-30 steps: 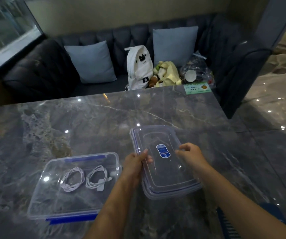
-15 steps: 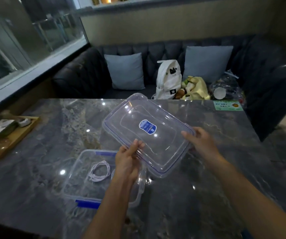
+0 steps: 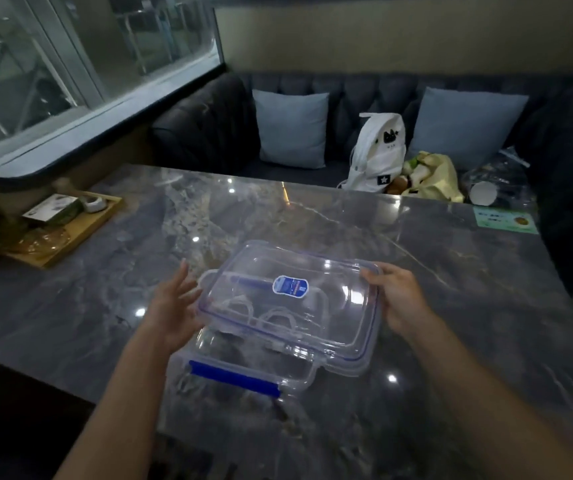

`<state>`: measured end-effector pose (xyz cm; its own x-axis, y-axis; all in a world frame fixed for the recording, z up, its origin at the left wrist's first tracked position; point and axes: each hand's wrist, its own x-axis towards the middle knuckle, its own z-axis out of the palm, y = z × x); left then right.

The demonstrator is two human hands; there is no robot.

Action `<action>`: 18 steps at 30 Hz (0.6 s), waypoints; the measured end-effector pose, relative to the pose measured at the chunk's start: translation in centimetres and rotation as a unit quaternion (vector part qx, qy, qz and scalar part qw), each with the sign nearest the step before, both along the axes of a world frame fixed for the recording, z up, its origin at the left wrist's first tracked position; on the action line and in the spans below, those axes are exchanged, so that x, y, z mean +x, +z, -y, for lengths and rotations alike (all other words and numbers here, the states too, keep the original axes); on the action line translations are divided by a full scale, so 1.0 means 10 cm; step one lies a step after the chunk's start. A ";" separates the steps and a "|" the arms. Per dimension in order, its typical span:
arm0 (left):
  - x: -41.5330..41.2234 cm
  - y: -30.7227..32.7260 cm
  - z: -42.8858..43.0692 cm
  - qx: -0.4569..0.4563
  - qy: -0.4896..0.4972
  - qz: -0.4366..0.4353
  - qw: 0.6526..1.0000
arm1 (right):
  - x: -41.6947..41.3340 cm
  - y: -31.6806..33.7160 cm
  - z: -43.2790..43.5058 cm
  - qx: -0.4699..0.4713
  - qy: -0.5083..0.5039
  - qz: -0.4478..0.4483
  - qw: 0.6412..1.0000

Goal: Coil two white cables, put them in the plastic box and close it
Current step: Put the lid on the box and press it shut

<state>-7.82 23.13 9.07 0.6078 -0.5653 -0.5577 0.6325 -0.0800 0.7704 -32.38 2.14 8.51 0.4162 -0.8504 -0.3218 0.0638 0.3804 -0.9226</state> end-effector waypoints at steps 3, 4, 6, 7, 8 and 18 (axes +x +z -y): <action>0.03 -0.04 -0.04 0.097 -0.107 0.070 0.987 | 0.14 -0.04 -0.07 -0.004 -0.003 0.009 1.000; 0.04 -0.05 -0.02 0.108 -0.108 0.097 0.984 | 0.19 -0.05 -0.11 -0.001 -0.002 0.012 1.000; 0.09 -0.12 0.01 0.128 -0.067 0.156 0.977 | 0.29 -0.07 -0.18 0.004 0.007 0.014 1.000; 0.12 -0.14 0.01 0.132 -0.047 0.184 0.973 | 0.34 -0.08 -0.21 0.002 0.012 0.012 1.000; 0.14 -0.16 0.01 0.125 -0.037 0.205 0.970 | 0.38 -0.11 -0.23 -0.003 0.014 0.007 1.000; 0.43 -0.50 -0.10 0.085 -0.077 0.304 0.946 | 0.63 -0.47 -0.45 -0.014 0.001 -0.040 0.999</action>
<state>-3.50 24.11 4.07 0.7627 -0.6074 -0.2221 0.0471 -0.2904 0.9558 -26.13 6.64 3.85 0.3913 -0.8593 -0.3295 -0.0110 0.3536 -0.9353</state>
